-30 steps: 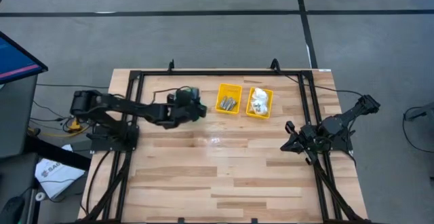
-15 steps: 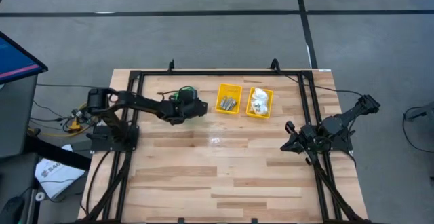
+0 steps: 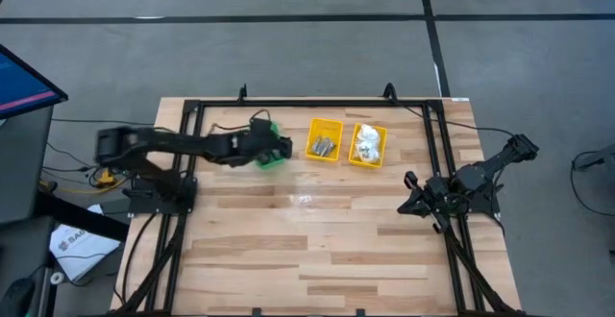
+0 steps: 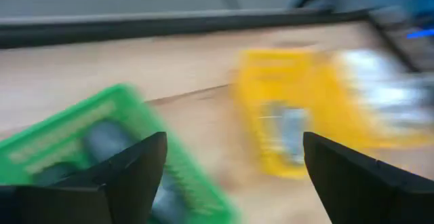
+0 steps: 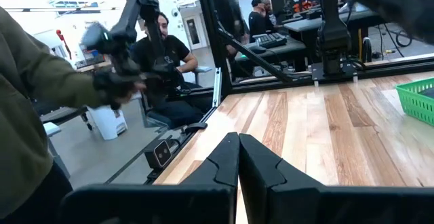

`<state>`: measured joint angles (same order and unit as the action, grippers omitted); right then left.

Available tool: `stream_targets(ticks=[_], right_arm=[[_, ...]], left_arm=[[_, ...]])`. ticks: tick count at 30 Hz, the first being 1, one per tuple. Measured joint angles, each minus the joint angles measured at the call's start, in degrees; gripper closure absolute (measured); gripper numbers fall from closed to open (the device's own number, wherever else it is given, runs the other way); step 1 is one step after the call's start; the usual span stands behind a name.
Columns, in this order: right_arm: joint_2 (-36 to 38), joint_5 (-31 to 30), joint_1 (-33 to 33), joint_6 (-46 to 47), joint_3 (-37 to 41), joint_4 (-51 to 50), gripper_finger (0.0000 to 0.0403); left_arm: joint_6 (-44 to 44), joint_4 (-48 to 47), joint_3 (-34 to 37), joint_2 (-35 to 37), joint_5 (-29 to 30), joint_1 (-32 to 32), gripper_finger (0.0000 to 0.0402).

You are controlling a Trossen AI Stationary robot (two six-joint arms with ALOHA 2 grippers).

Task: Pick & Place Travel size toiletries
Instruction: Return to Home Position

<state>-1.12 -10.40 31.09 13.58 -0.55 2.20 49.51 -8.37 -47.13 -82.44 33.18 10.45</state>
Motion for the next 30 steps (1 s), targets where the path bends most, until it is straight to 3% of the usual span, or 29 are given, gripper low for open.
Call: stream_targets(ticks=[3,5,10,13,15,20,26,30], right_arm=[[0.0,0.0,0.0,0.0,0.0,0.0,0.0403],[0.0,0.0,0.0,0.0,0.0,0.0,0.0403],[0.0,0.0,0.0,0.0,0.0,0.0,0.0403],[0.0,0.0,0.0,0.0,0.0,0.0,0.0403],[0.0,0.0,0.0,0.0,0.0,0.0,0.0403],[0.0,0.0,0.0,0.0,0.0,0.0,0.0403],[0.0,0.0,0.0,0.0,0.0,0.0,0.0403],[0.0,0.0,0.0,0.0,0.0,0.0,0.0403]], left_arm=[[-4.0,0.3,0.0,9.3,-0.1,-5.0,0.0079],[-9.2,0.8,0.0,15.4,4.5,-10.1,0.0104],[-25.6,0.8,0.0,27.1,16.3,-24.0,0.0235],[-36.1,0.8,0.0,30.7,13.6,-30.5,0.0347],[-41.3,0.6,0.0,32.1,7.4,-33.9,0.0384],[-48.0,2.6,1.4,34.1,-4.9,-41.8,0.0399],[-50.1,20.6,18.7,44.0,-5.6,-51.7,0.0401],[-49.3,31.9,30.8,51.2,-5.6,-54.7,0.0401]])
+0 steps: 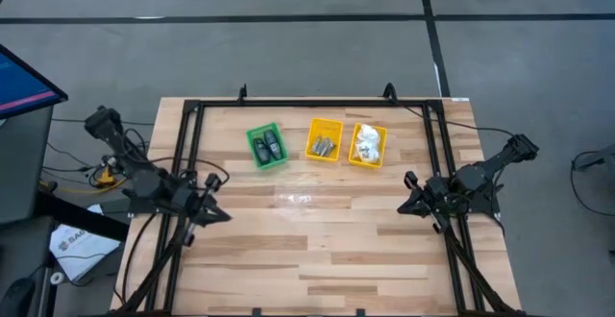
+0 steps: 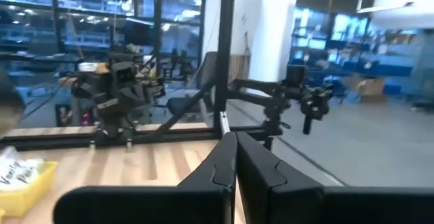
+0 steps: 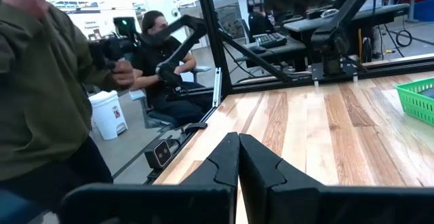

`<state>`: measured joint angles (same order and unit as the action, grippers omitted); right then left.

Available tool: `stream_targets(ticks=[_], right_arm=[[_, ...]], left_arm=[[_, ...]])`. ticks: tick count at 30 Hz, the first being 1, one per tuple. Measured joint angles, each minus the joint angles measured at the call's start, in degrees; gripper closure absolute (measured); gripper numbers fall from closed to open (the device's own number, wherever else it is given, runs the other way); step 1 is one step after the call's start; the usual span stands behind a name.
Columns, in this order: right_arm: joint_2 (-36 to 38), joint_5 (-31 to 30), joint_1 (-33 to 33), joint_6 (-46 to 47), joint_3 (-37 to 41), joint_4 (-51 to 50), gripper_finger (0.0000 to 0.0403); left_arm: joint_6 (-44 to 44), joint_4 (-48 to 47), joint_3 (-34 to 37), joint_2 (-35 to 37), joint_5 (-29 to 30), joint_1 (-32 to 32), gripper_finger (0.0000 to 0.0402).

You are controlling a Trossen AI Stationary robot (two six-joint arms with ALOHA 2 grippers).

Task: Pick & Place Travel size toiletries
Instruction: Return to Home Position

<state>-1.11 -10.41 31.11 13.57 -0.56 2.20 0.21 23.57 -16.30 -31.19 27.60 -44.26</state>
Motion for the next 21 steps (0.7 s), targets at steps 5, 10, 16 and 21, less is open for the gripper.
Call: stream_targets(ticks=[5,10,16,21], right_arm=[[0.0,0.0,0.0,0.0,0.0,0.0,0.0403],[0.0,0.0,0.0,0.0,0.0,0.0,0.0403],[0.0,0.0,0.0,0.0,0.0,0.0,0.0403],[0.0,0.0,0.0,0.0,0.0,0.0,0.0403]], left_arm=[[0.6,4.9,10.9,7.2,-4.6,-0.7,0.0401],[0.8,4.9,15.9,12.5,-9.6,-0.7,0.0401],[-3.2,2.7,15.9,12.5,-15.1,-0.7,0.0401],[-4.9,0.4,15.9,12.2,-15.2,-0.6,0.0401]])
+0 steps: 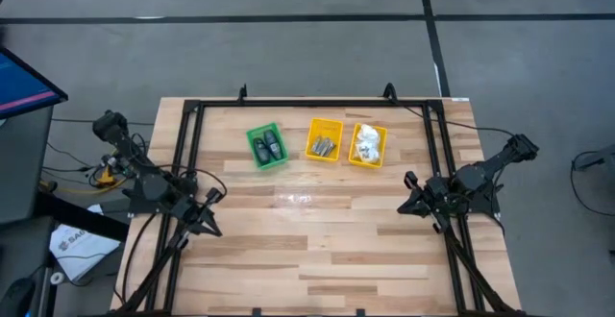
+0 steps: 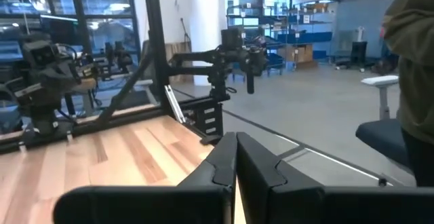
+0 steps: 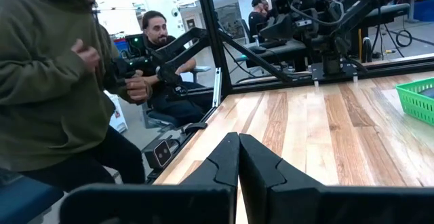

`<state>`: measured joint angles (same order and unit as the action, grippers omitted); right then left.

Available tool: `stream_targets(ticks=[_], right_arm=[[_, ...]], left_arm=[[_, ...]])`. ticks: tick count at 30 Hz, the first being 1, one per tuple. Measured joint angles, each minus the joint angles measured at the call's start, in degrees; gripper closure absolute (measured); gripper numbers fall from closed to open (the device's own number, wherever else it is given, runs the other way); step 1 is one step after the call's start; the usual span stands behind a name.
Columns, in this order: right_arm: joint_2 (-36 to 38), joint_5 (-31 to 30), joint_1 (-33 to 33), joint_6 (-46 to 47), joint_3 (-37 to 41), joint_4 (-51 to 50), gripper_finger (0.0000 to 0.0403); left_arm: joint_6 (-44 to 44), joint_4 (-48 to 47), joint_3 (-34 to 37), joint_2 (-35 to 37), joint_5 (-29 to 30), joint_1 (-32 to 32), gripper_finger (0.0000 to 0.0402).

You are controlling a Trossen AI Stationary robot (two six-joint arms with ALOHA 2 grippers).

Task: Pick & Place Travel size toiletries
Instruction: Return to Home Position

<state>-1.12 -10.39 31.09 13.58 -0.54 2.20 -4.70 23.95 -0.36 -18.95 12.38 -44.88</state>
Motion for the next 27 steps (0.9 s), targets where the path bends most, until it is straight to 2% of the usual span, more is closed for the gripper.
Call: stream_targets(ticks=[17,22,27], right_arm=[[0.0,0.0,0.0,0.0,0.0,0.0,0.0403],[0.0,0.0,0.0,0.0,0.0,0.0,0.0403],[0.0,0.0,0.0,0.0,0.0,0.0,0.0403]], left_arm=[[-2.4,-1.1,0.0,0.8,0.8,0.0,0.0401],[-2.9,-0.8,0.0,5.5,4.2,0.0,0.0401],[-4.4,-1.0,0.0,11.3,3.7,0.7,0.0401]])
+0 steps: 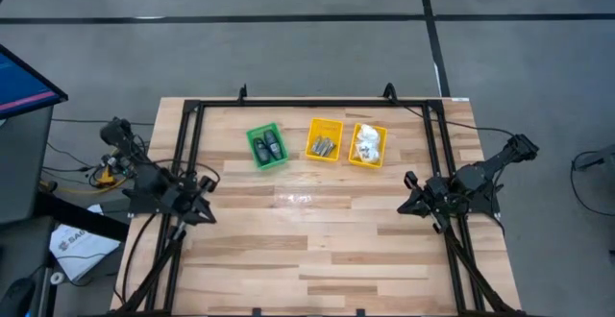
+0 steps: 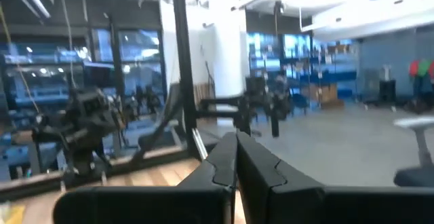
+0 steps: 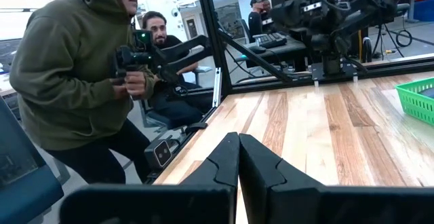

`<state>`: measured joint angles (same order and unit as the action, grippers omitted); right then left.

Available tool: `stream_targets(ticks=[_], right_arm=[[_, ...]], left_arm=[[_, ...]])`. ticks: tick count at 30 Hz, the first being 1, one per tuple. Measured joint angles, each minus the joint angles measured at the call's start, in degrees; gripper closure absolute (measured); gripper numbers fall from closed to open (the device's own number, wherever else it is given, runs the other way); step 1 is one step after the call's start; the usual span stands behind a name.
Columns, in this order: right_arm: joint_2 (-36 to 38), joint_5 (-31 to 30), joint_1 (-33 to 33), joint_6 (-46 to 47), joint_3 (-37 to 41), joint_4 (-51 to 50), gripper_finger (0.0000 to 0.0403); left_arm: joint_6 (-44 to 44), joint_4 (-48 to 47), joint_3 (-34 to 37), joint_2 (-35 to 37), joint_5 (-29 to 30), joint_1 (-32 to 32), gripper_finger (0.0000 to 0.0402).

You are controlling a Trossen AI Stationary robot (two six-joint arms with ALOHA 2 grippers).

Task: Pick & Place Travel size toiletries
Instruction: Return to Home Position

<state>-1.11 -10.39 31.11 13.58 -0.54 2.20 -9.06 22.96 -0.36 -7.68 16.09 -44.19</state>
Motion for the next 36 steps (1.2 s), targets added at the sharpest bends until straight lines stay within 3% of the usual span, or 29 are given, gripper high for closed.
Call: stream_targets(ticks=[7,10,17,22,31,36], right_arm=[[0.0,0.0,0.0,0.0,0.0,0.0,0.0403],[0.0,0.0,0.0,0.0,0.0,0.0,0.0403],[0.0,0.0,0.0,0.0,0.0,0.0,0.0403],[0.0,0.0,0.0,0.0,0.0,0.0,0.0403],[0.0,0.0,0.0,0.0,0.0,0.0,0.0403],[0.0,0.0,0.0,0.0,0.0,0.0,0.0403]], left_arm=[[-1.4,-1.9,0.0,5.2,-1.2,0.1,0.0401],[-2.7,-3.0,0.0,5.9,-6.5,0.1,0.0401],[-5.7,-8.3,0.0,5.9,-24.9,0.3,0.0401],[-5.6,-12.6,0.0,5.9,-29.7,3.3,0.0401],[-5.3,-10.5,0.0,5.9,-22.2,6.1,0.0401],[-5.3,-9.9,0.0,5.4,-21.4,6.1,0.0401]])
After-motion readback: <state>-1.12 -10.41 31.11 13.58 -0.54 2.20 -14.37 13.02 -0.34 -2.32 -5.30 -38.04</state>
